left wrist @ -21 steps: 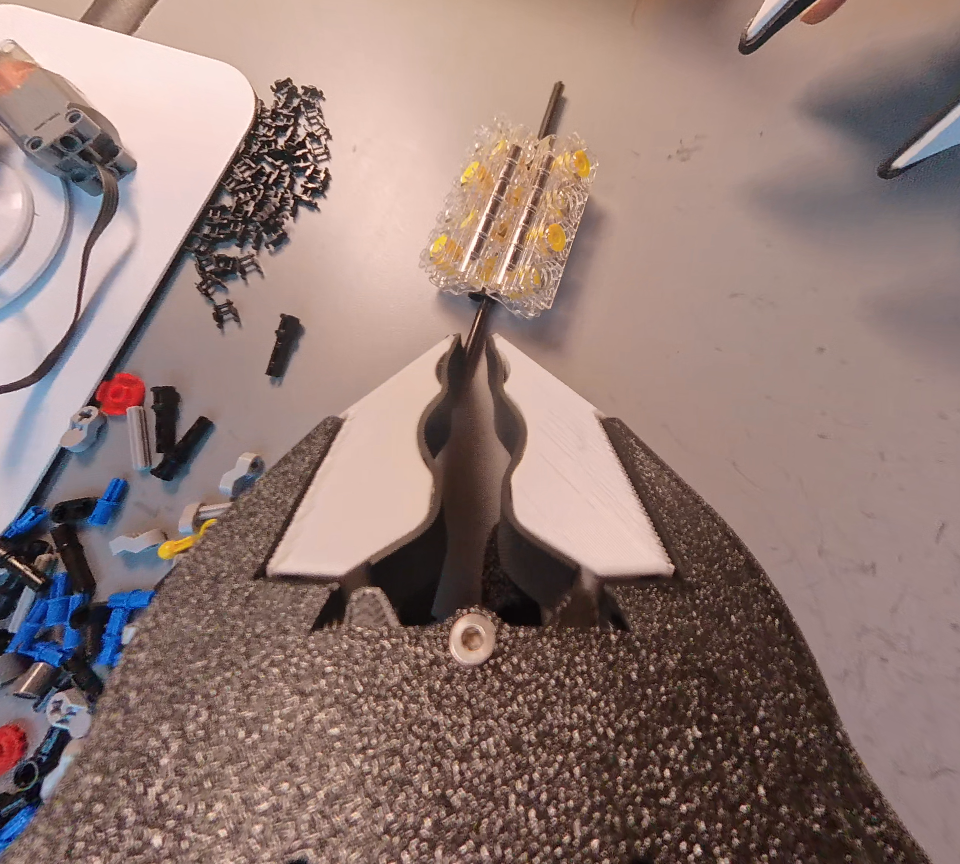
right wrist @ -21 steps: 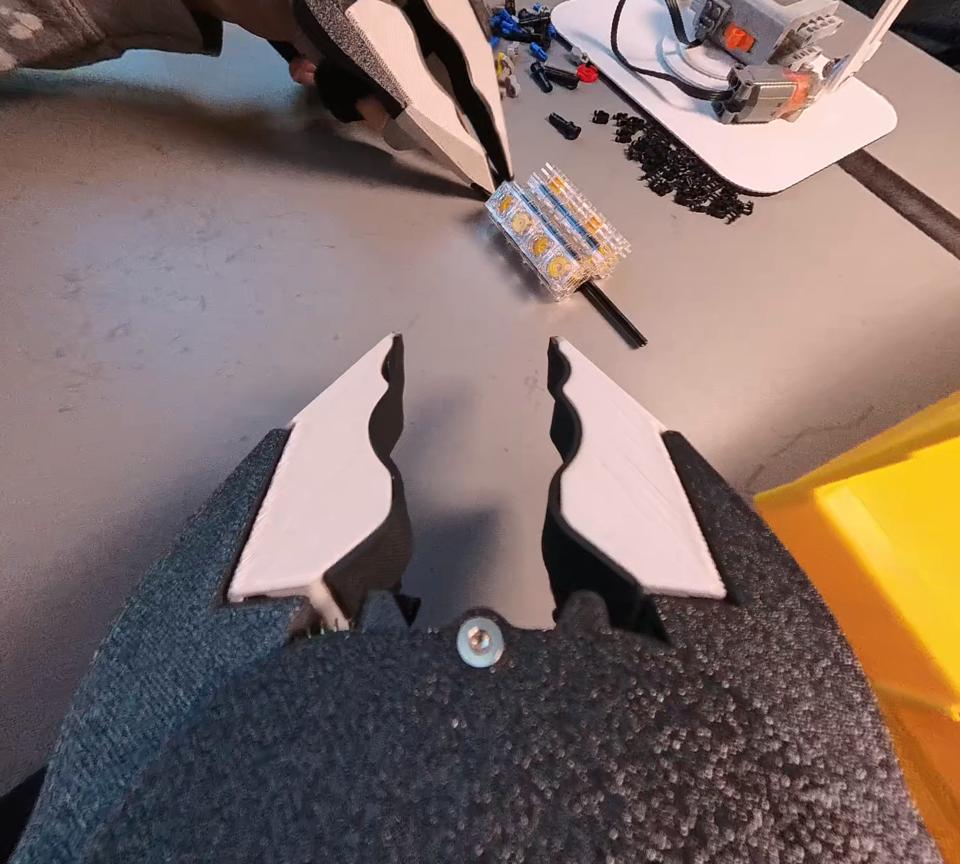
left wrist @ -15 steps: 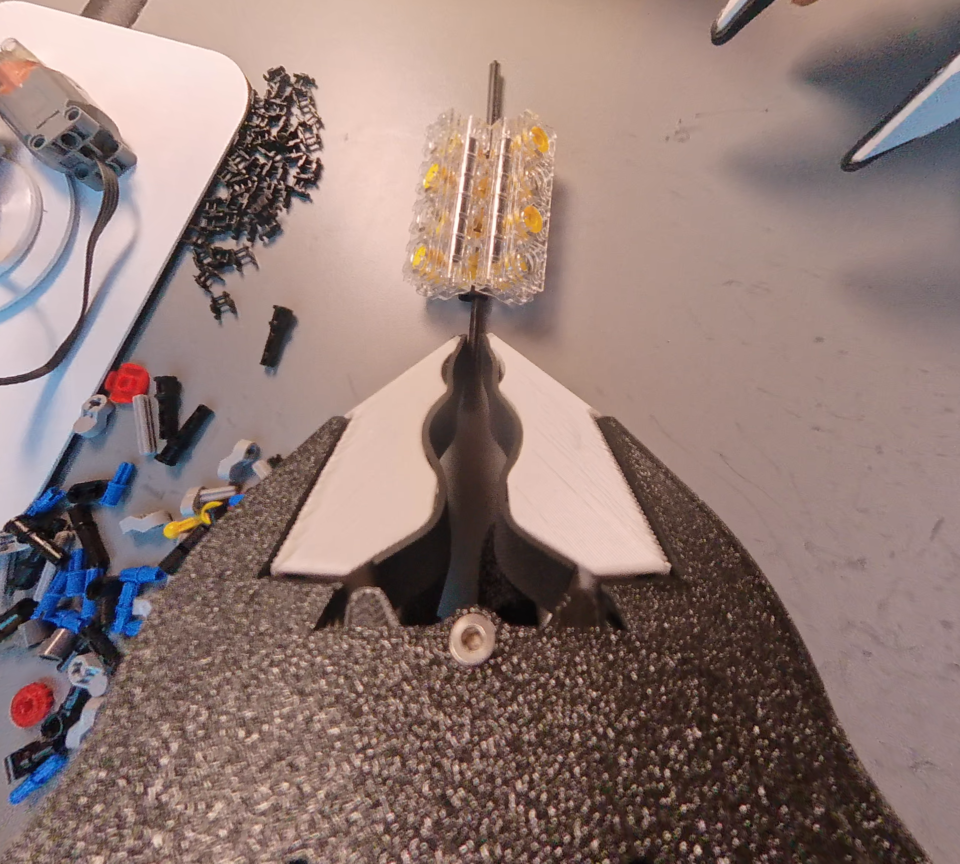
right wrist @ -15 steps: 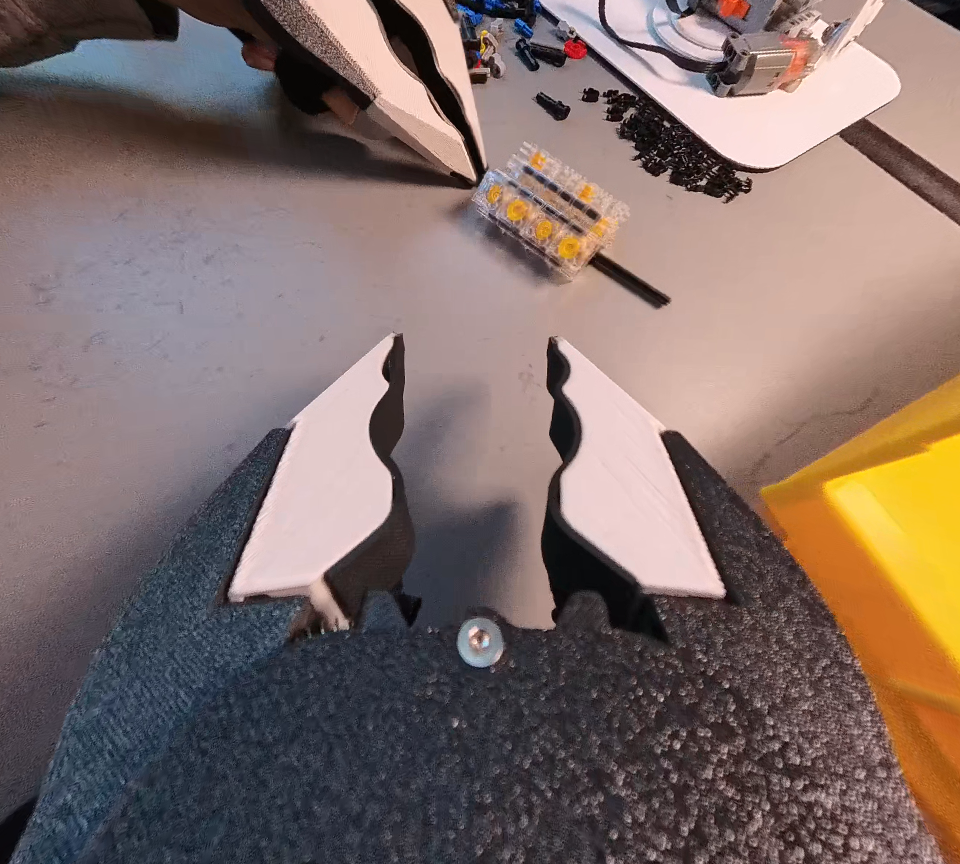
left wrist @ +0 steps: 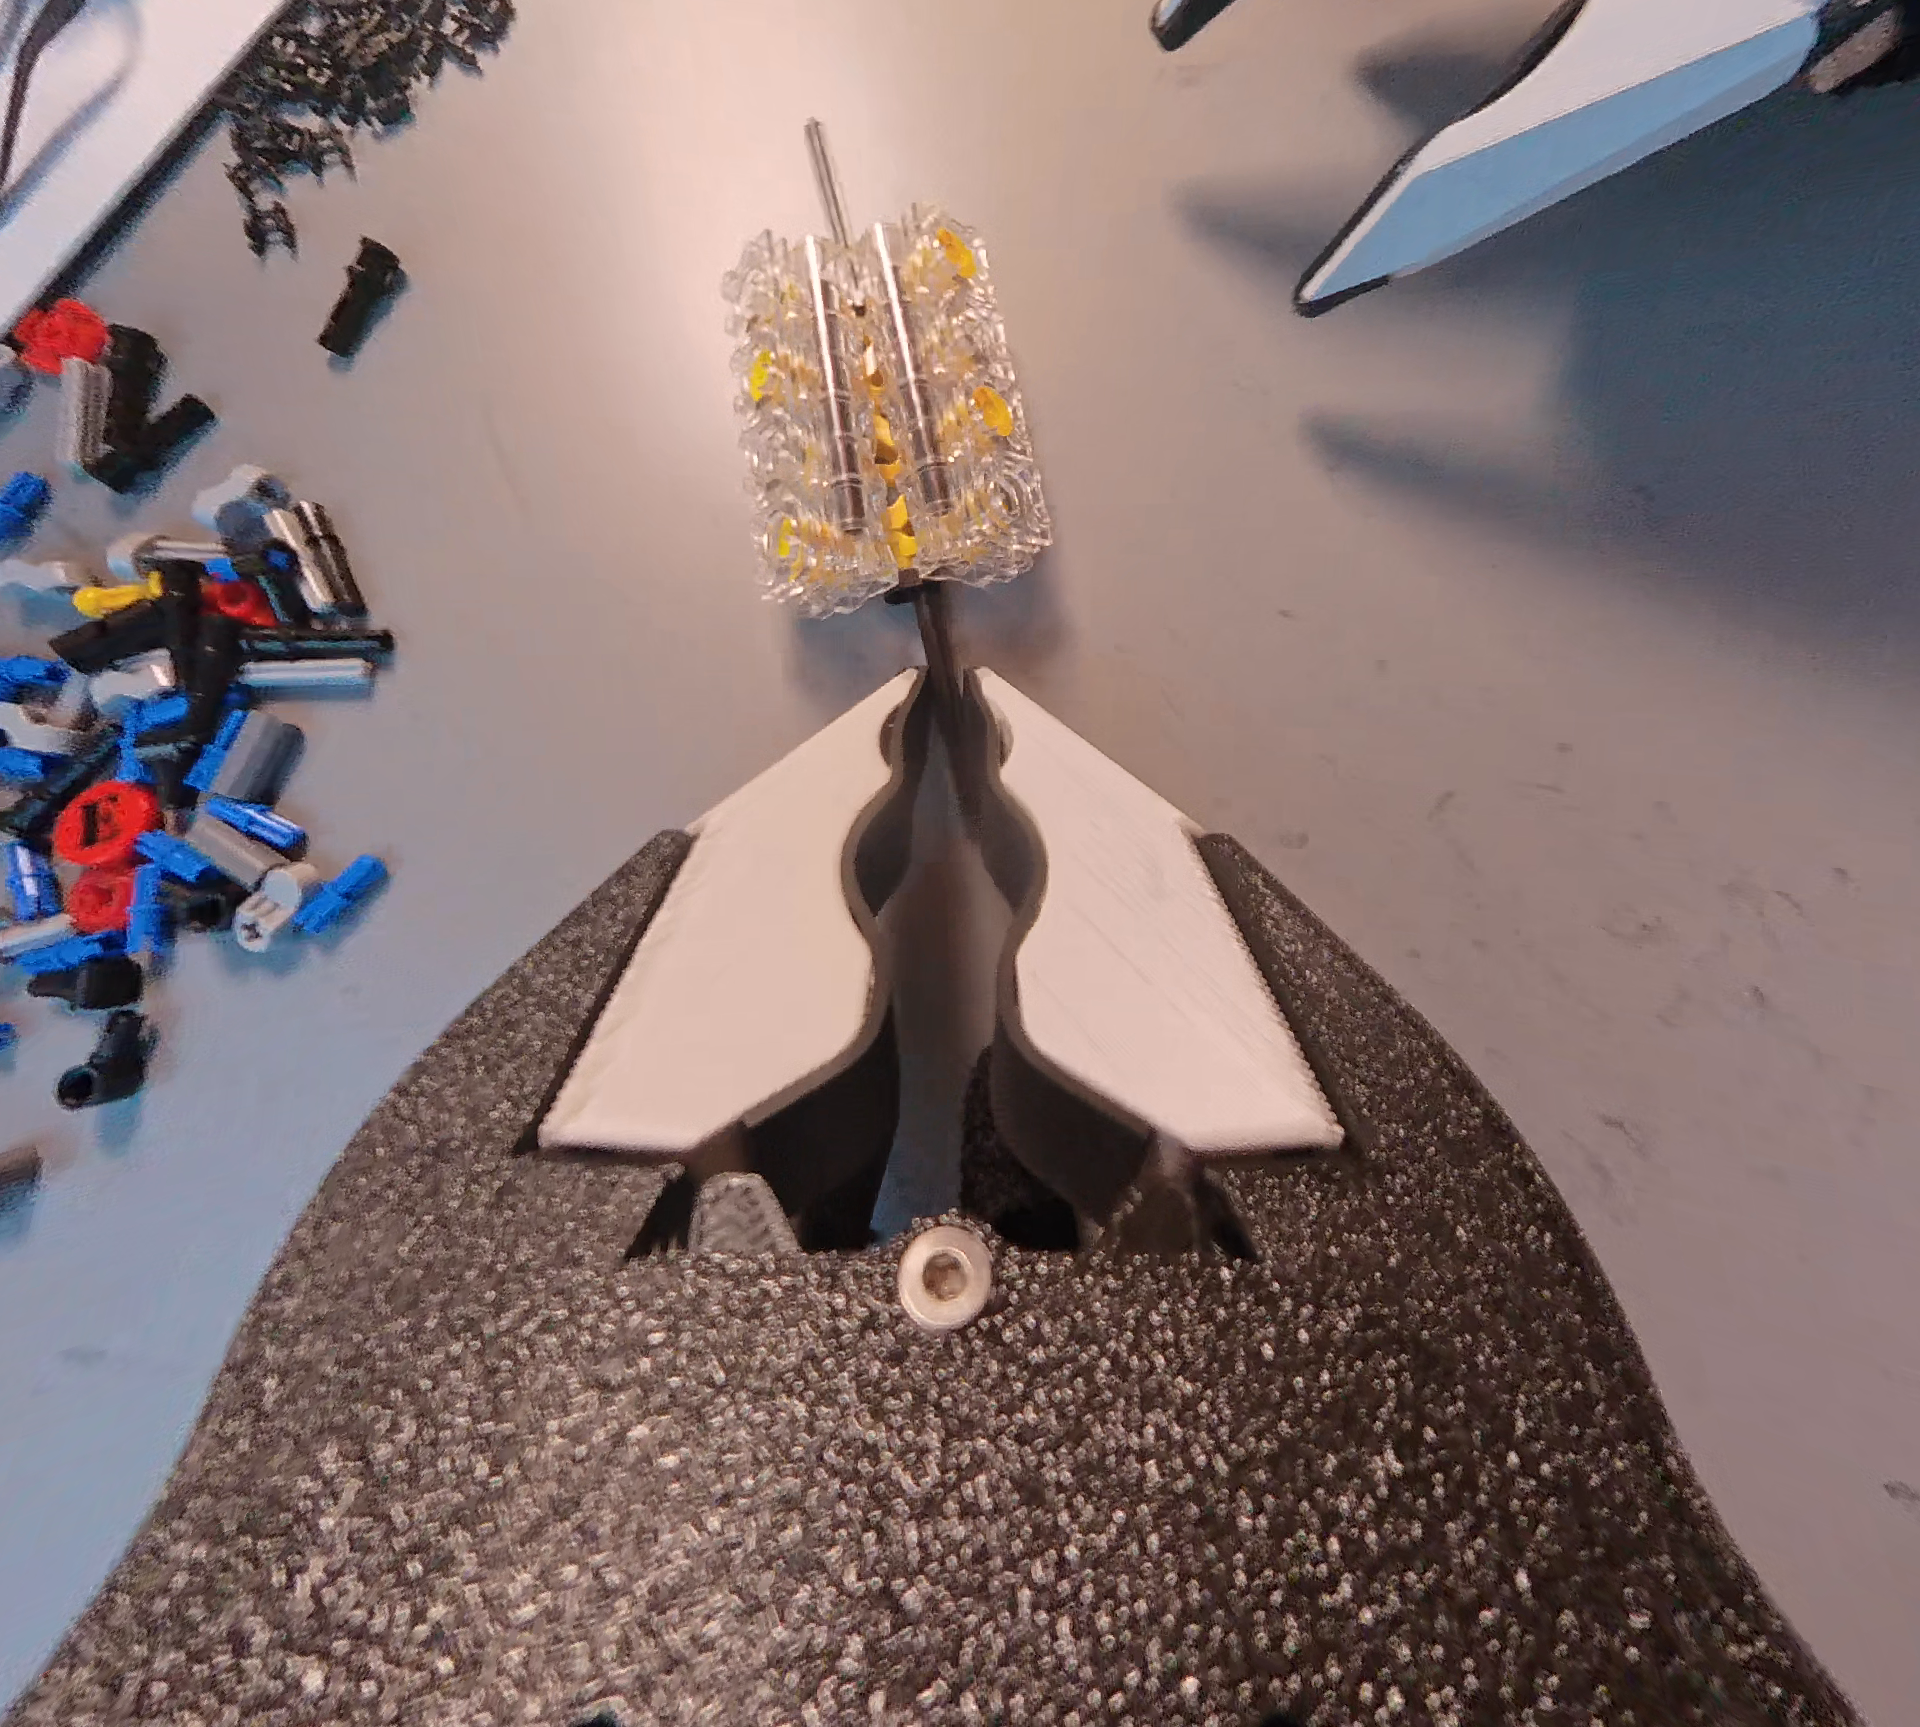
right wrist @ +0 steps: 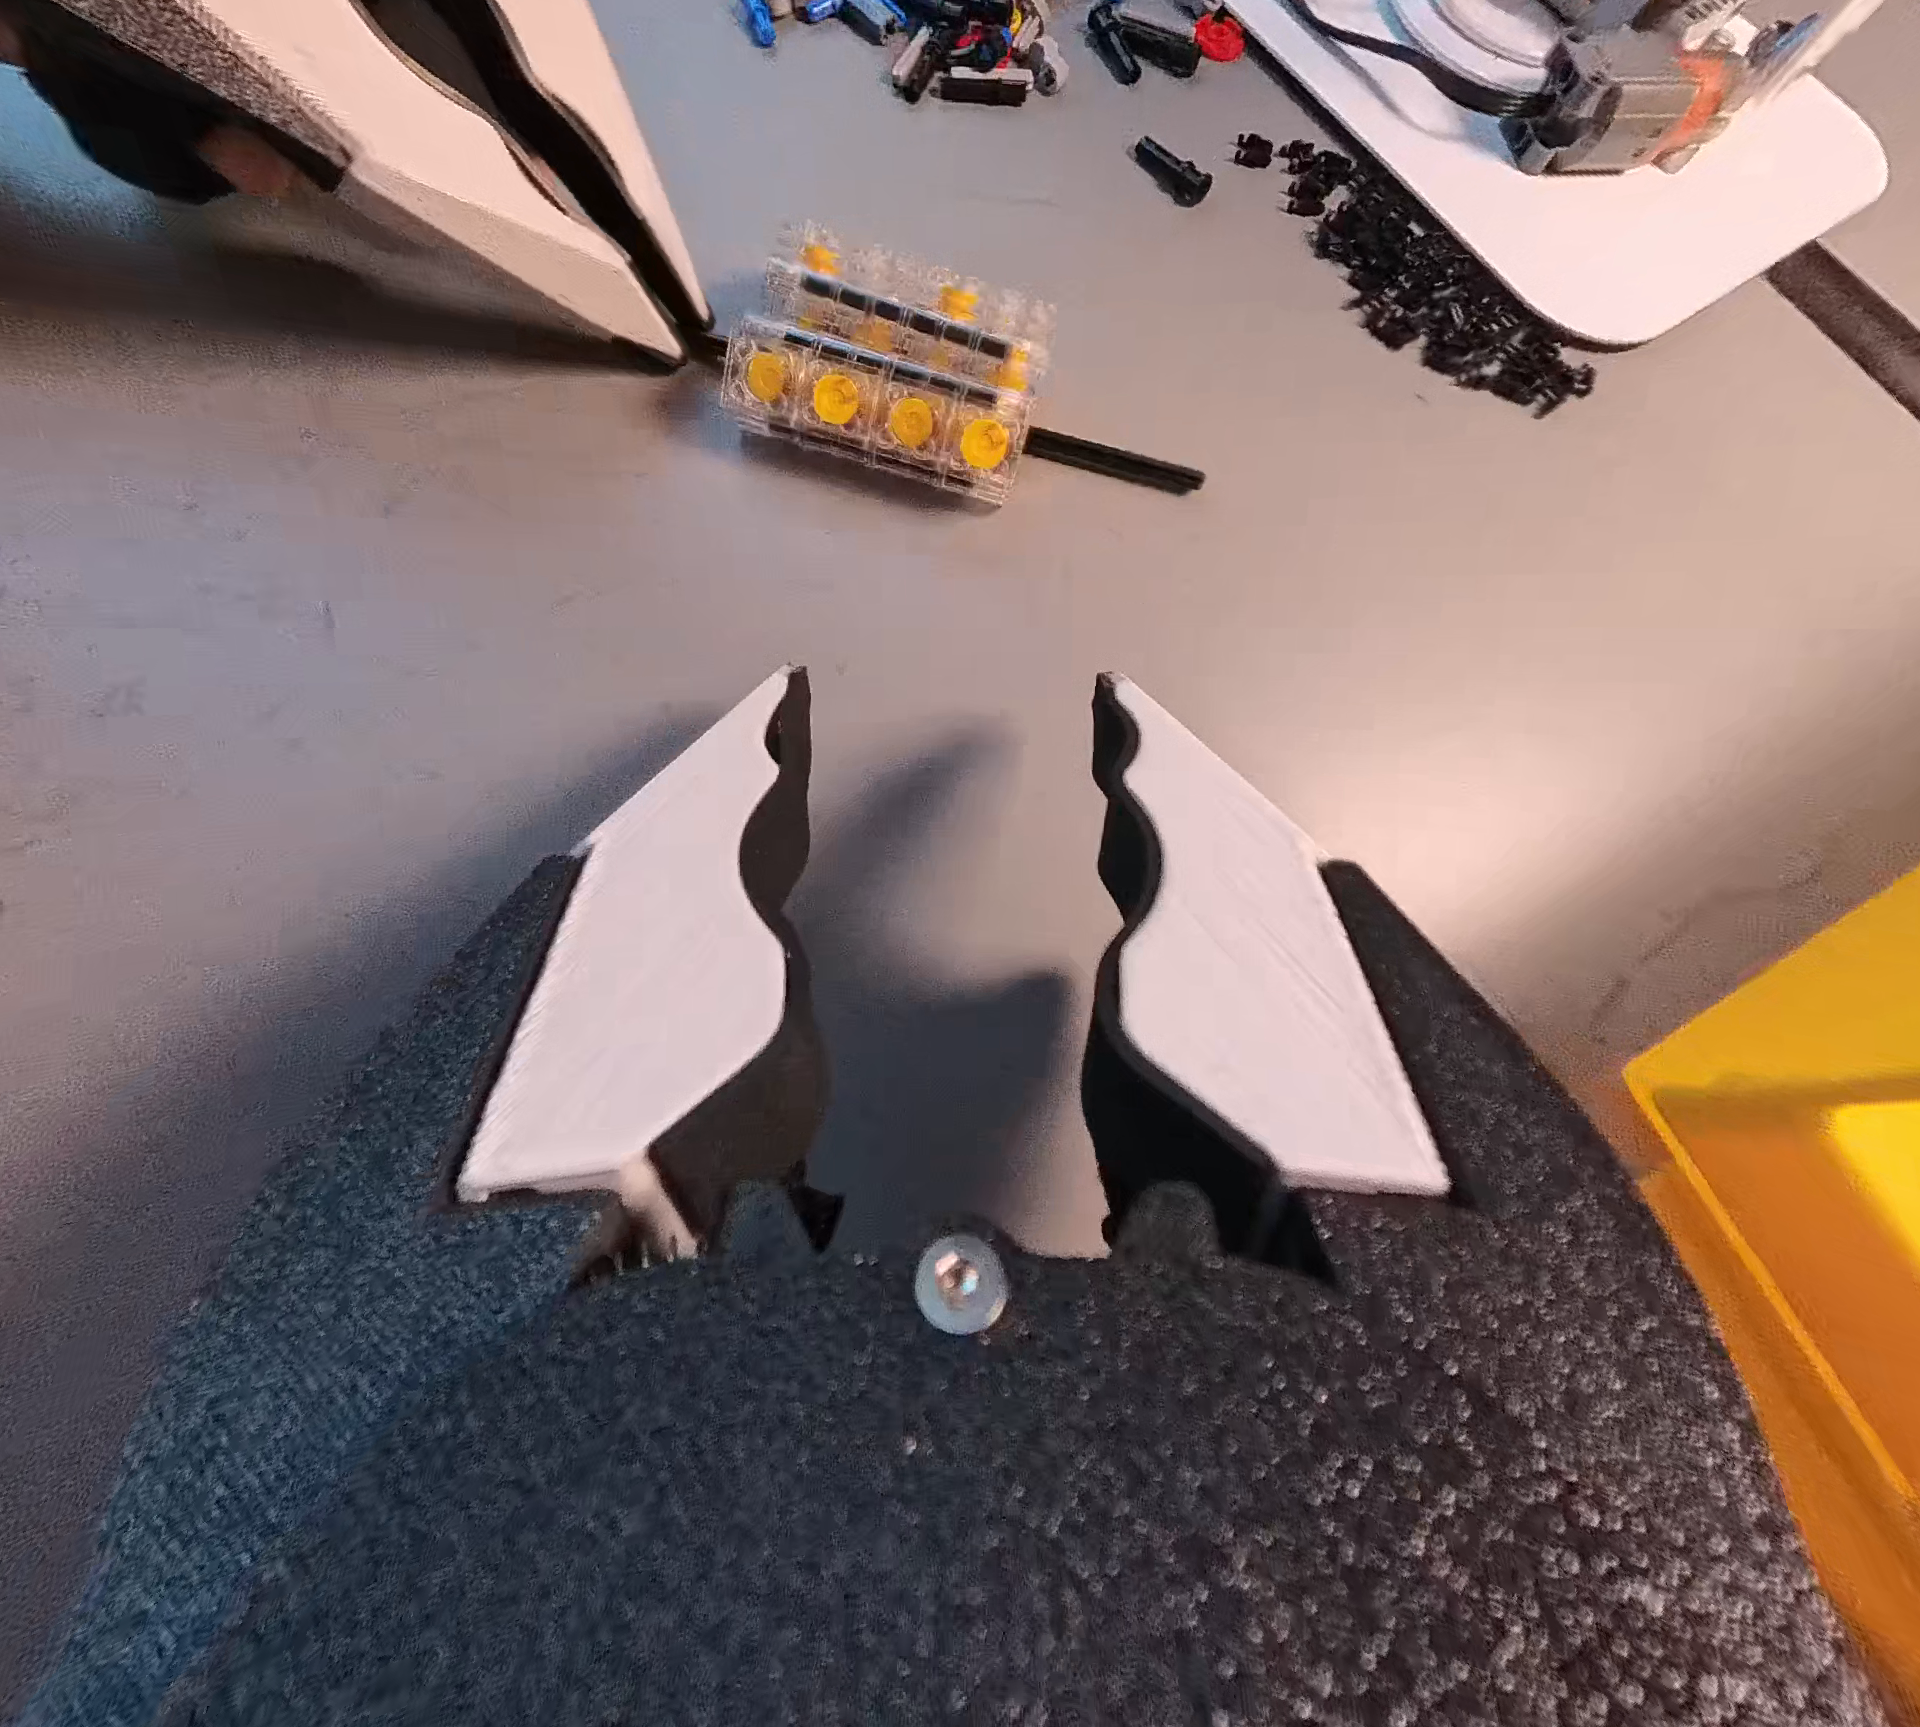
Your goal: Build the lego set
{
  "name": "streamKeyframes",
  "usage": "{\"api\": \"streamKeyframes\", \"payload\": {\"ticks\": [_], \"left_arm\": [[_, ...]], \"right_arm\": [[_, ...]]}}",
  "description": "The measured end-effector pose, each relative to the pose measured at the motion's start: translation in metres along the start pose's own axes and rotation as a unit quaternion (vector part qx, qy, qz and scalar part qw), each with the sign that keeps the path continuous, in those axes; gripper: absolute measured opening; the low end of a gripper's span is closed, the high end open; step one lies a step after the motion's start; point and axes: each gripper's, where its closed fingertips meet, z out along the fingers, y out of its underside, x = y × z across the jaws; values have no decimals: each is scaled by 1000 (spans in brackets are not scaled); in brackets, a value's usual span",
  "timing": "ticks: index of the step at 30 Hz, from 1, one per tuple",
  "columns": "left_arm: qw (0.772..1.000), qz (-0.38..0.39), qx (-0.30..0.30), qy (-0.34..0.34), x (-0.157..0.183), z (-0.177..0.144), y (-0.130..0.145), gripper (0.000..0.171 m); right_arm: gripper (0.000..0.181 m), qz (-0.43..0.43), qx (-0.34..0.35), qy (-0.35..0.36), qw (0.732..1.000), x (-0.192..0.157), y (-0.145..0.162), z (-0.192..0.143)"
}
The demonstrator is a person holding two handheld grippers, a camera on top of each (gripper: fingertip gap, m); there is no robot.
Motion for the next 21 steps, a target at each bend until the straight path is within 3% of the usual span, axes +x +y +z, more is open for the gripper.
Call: {"api": "streamKeyframes", "payload": {"ticks": [4, 14, 21], "left_arm": [[998, -30, 12, 60, 25, -12, 10, 27], [992, -37, 14, 118, 44, -23, 18, 20], [994, -14, 17, 108, 50, -23, 15, 20]], "right_arm": [[54, 9, -6, -9, 1000, -16, -9, 9], [60, 62, -9, 30, 998, -54, -30, 12], [59, 77, -13, 57, 995, -56, -32, 7]]}}
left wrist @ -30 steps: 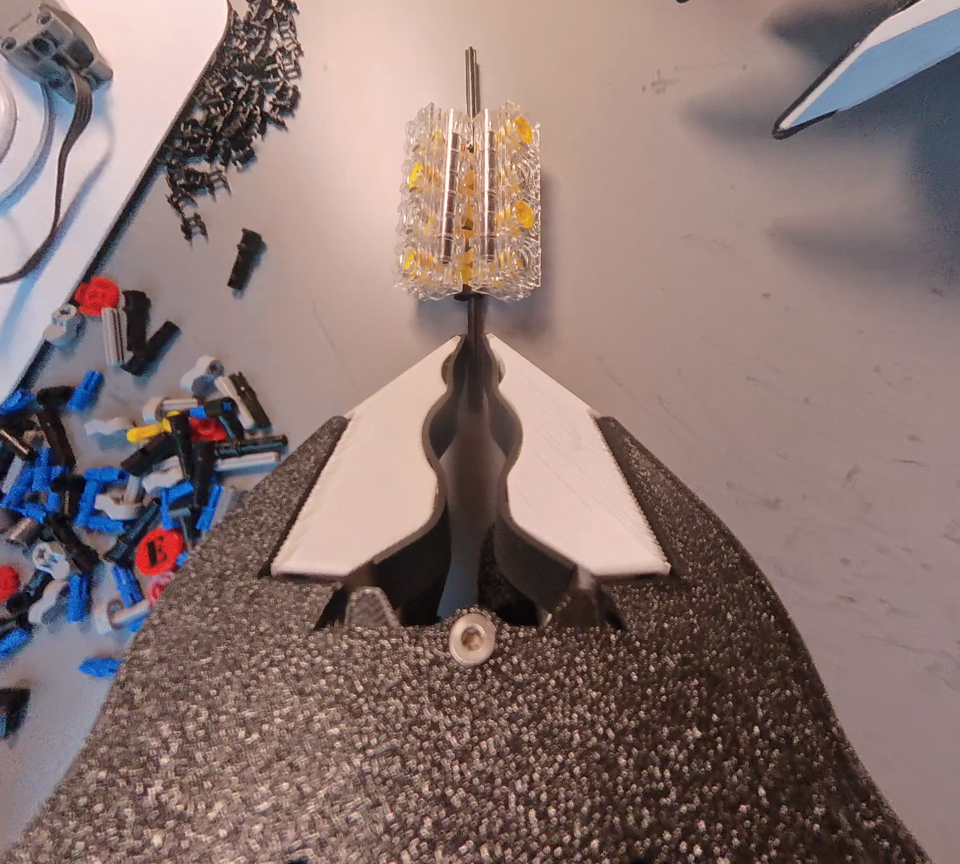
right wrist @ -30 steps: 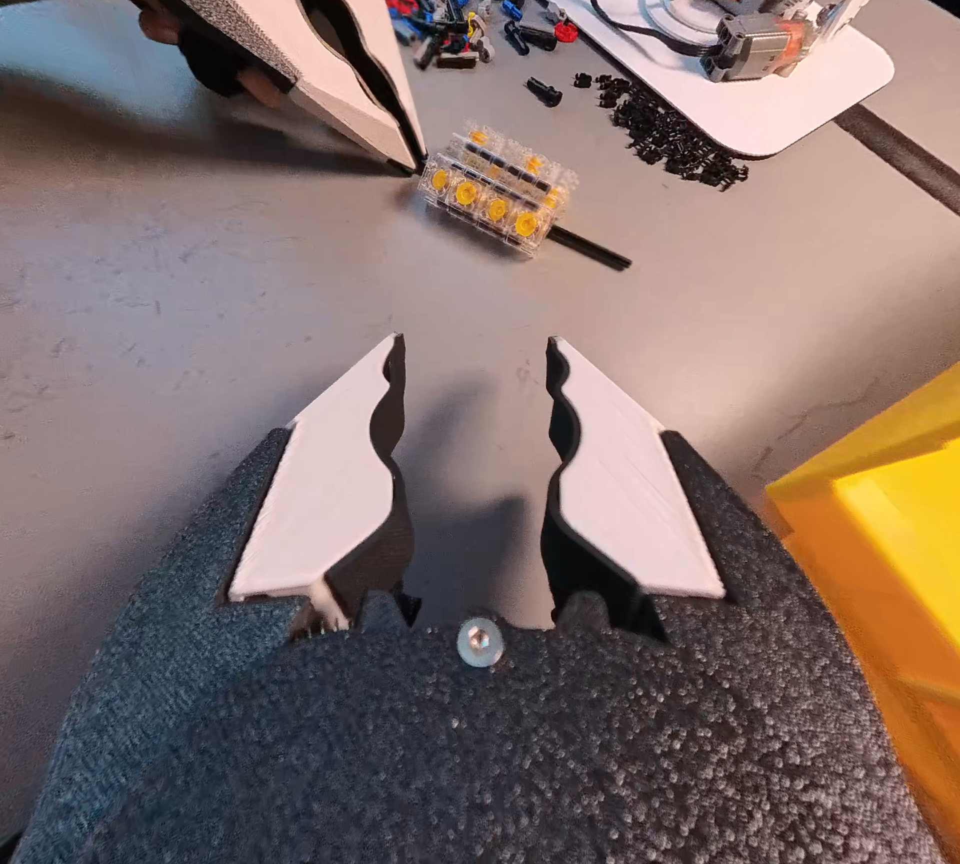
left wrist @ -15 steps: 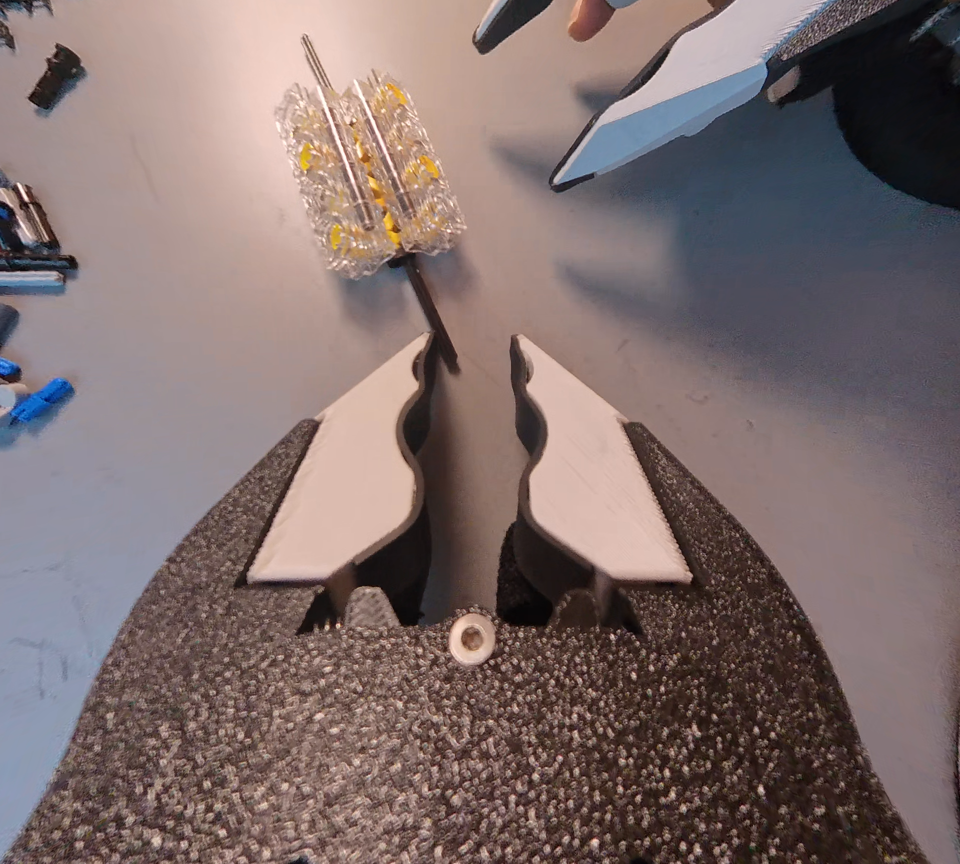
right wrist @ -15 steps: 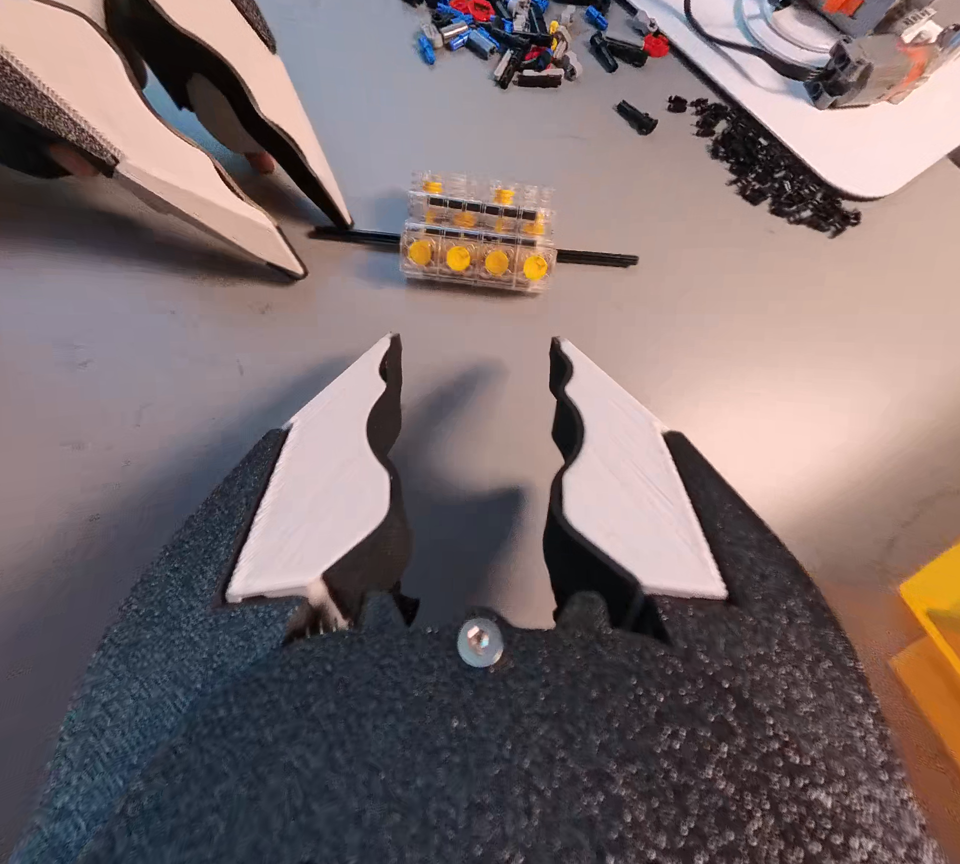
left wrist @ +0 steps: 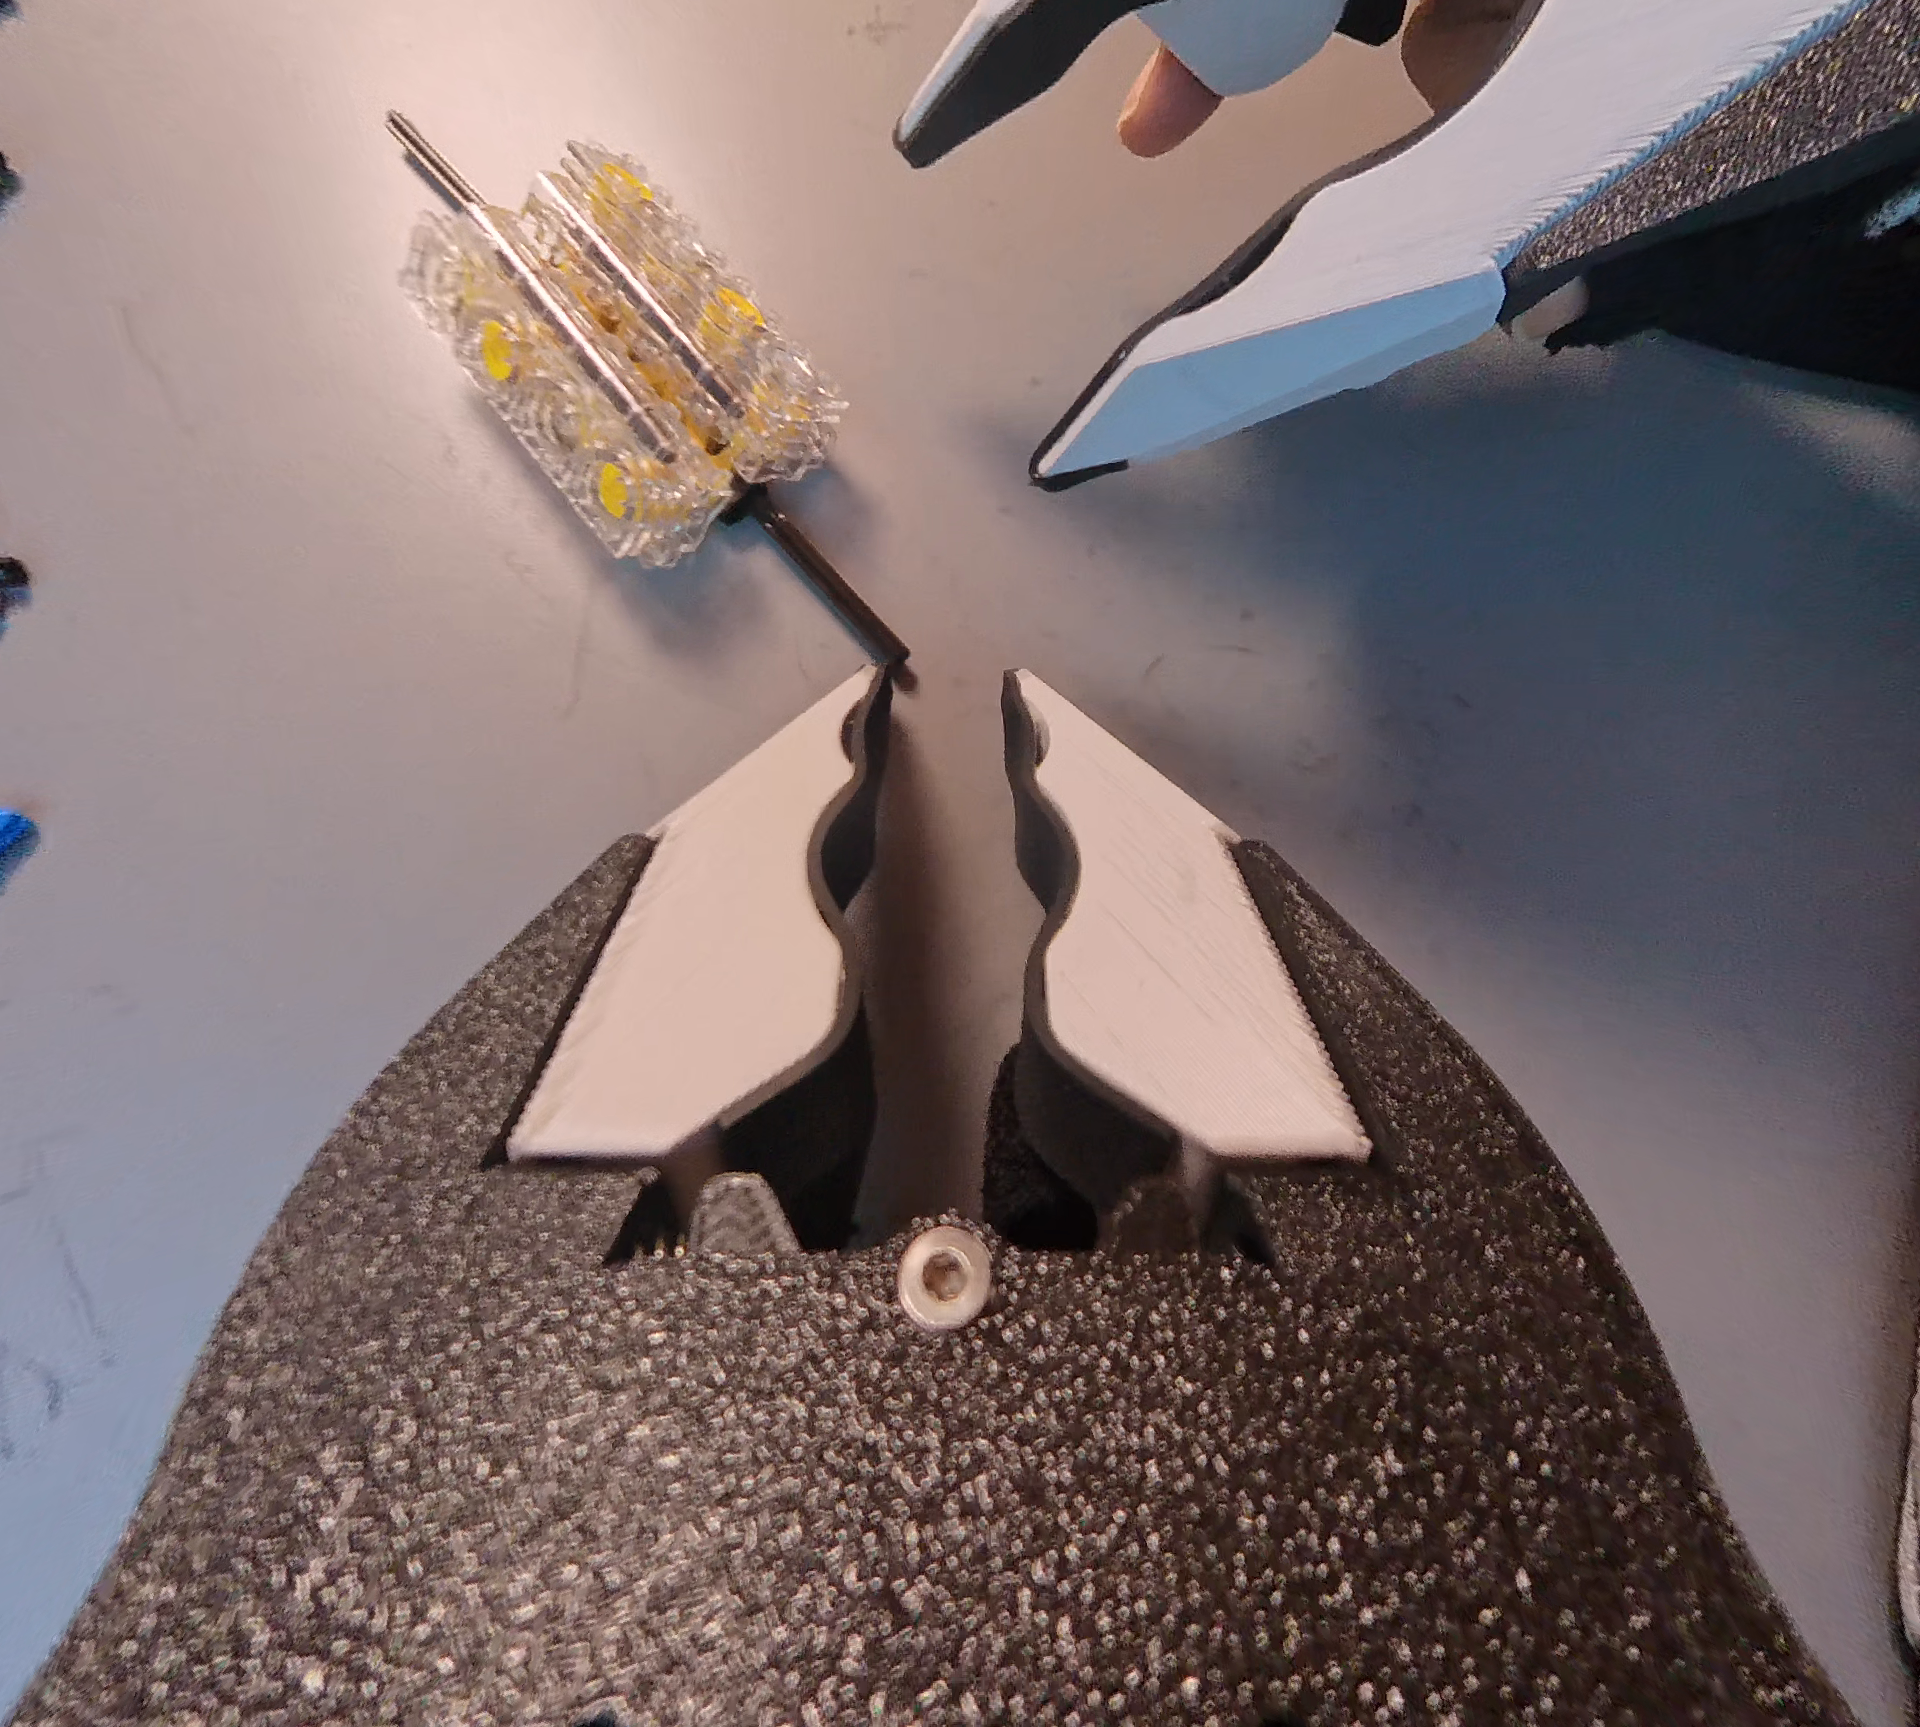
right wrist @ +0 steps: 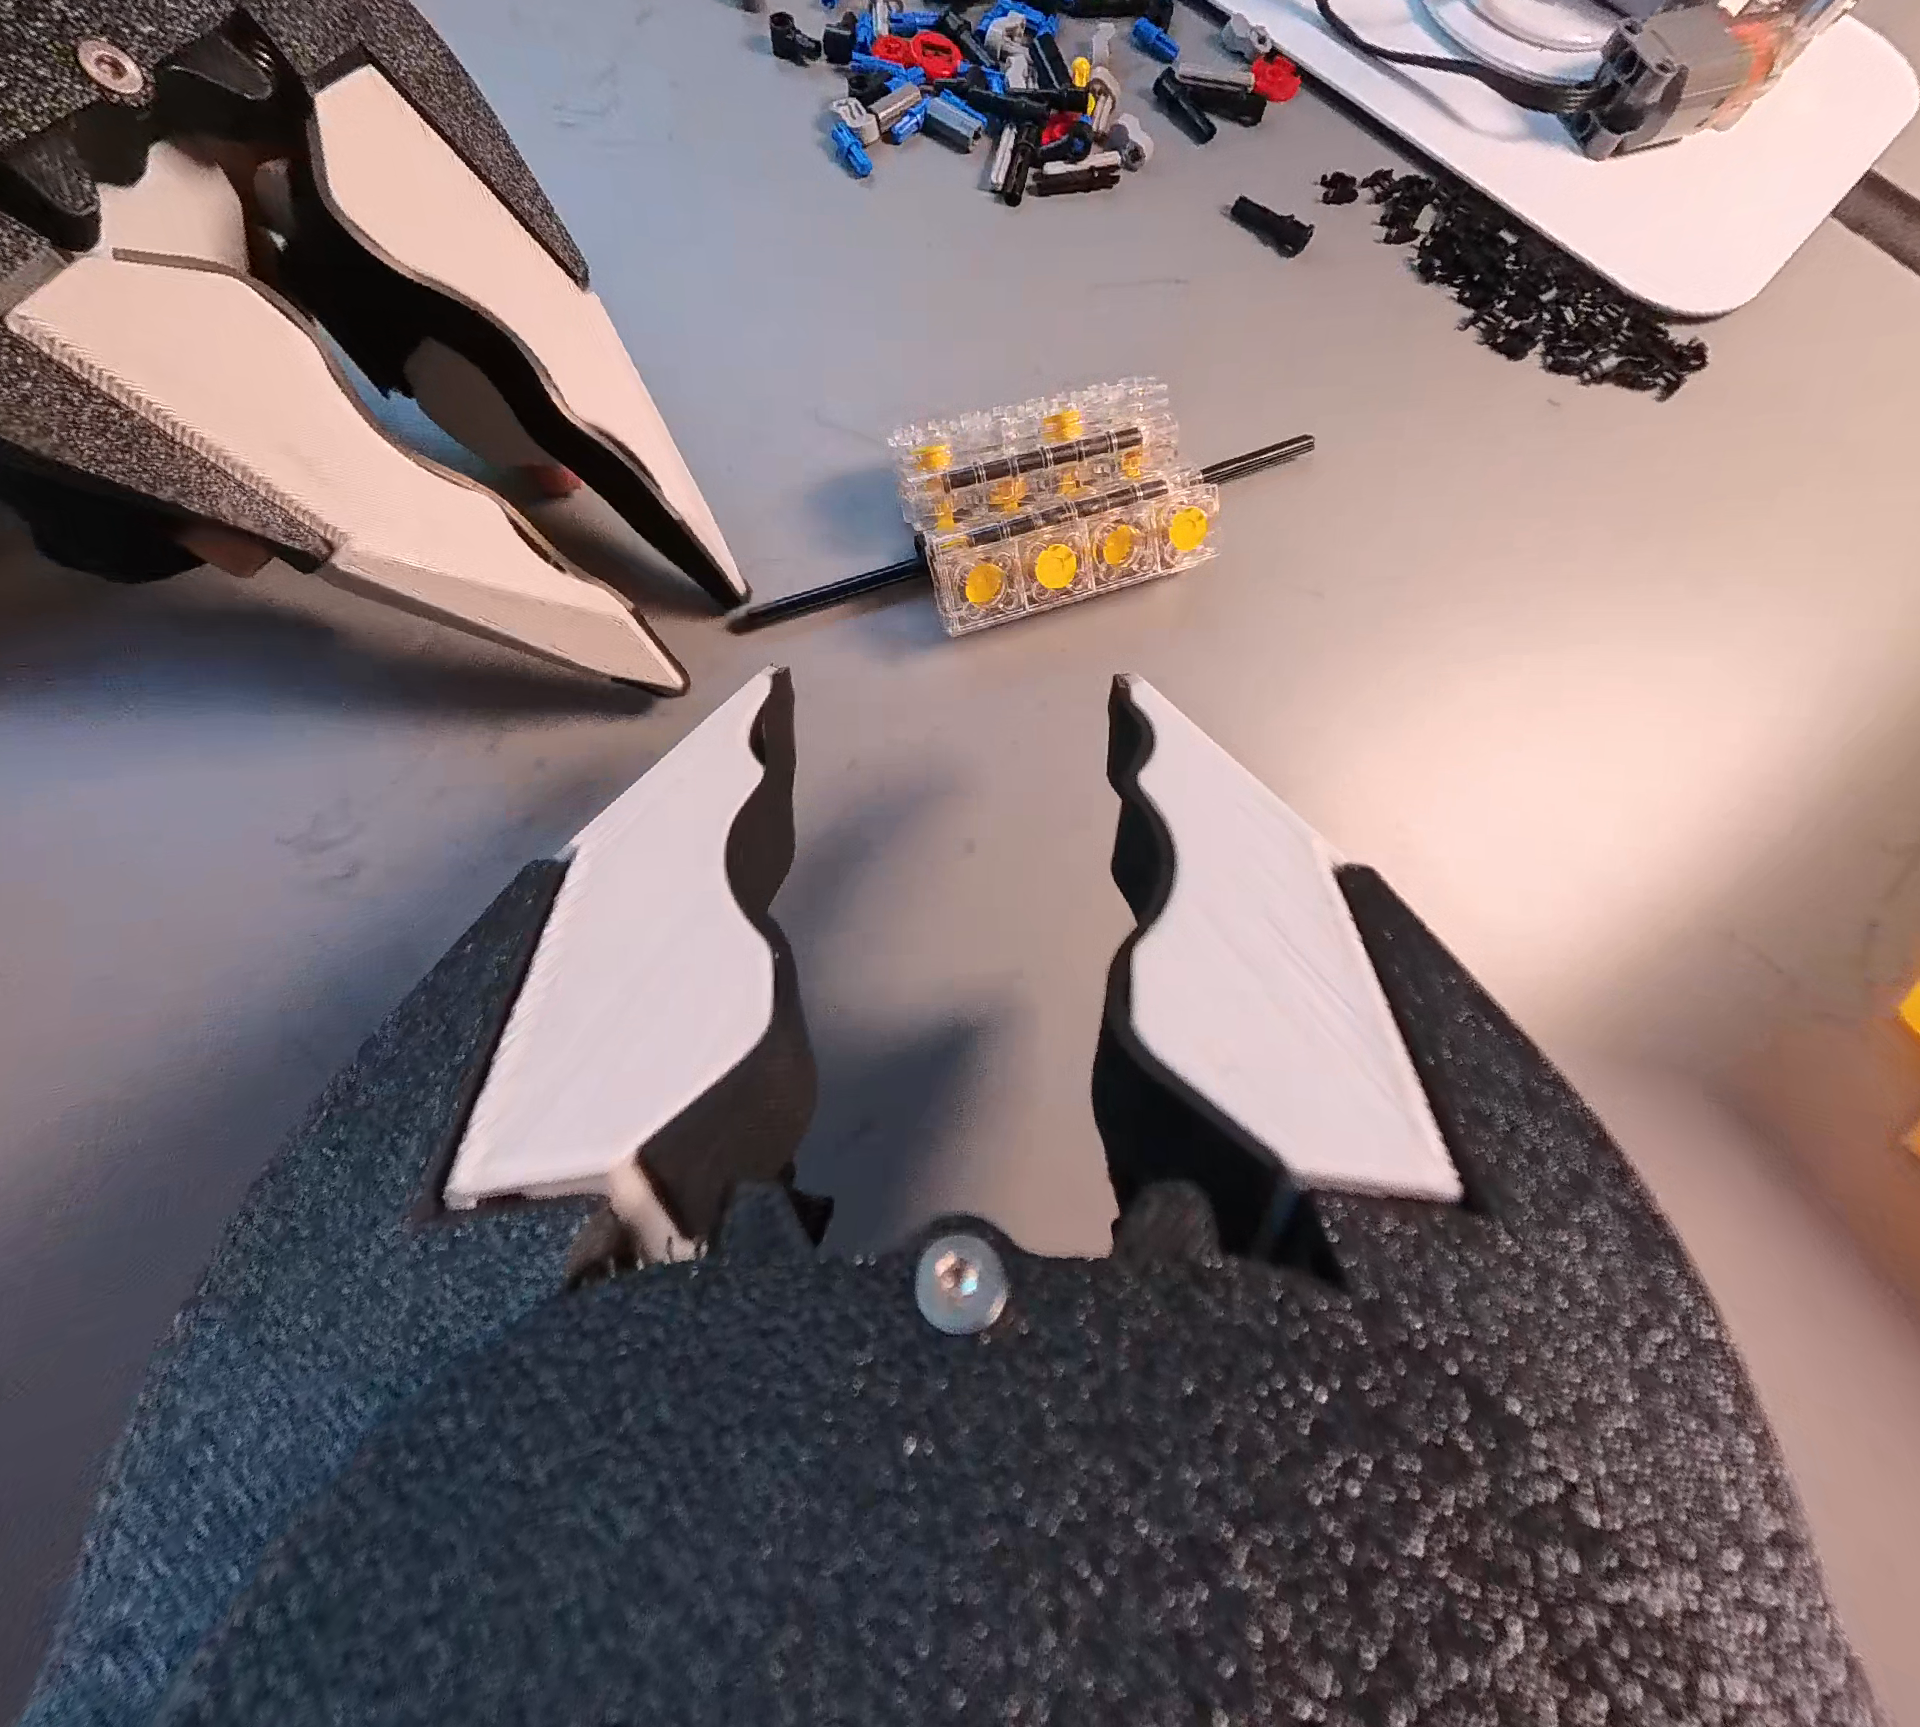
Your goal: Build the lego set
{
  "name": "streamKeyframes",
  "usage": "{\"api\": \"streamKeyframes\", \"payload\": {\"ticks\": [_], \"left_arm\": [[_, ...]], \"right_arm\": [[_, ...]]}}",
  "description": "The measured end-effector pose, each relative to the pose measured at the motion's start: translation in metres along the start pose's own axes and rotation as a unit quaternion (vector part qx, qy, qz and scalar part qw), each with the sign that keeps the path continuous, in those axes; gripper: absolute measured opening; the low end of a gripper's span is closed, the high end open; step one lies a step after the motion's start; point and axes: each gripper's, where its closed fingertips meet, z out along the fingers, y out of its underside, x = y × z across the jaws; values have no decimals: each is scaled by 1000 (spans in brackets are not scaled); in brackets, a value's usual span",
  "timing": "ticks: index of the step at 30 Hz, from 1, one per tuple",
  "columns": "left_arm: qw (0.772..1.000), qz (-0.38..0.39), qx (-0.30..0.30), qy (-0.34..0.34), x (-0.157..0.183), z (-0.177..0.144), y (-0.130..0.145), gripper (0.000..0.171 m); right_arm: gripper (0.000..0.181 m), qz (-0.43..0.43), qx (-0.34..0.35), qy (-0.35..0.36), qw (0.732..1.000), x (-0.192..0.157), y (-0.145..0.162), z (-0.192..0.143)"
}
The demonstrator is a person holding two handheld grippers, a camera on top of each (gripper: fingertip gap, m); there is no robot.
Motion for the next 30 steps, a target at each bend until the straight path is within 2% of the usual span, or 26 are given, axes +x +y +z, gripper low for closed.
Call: {"api": "streamKeyframes", "payload": {"ticks": [4, 7, 10, 13, 16, 21, 24, 30], "left_arm": [[998, -32, 49, -23, -26, -20, -13, 21], [992, -67, 85, -58, -58, -26, -15, 20], [990, -70, 84, -87, -79, -22, -17, 16], [991, -53, 90, -83, -82, -12, -33, 13], [991, -72, 95, -57, -81, 0, -43, 12], [994, -82, 70, -34, -77, 10, -40, 0], [994, -83, 56, -52, -82, 13, -36, 0], [994, -78, 56, -44, -81, 14, -37, 0]], "right_arm": [[52, 0, 3, 9, 1000, 2, -4, -3], [33, -25, 8, 3, 1000, 5, -4, -2], [22, -72, -1, 4, 997, 17, -3, 2], [21, -86, 0, -16, 996, 20, -8, 9], [21, -86, -4, -33, 996, 20, -12, 18], [21, -106, -28, -41, 993, 22, -5, 31], [21, -122, -39, -51, 991, 21, -2, 34], [21, -133, -40, -61, 988, 24, -1, 34]]}}
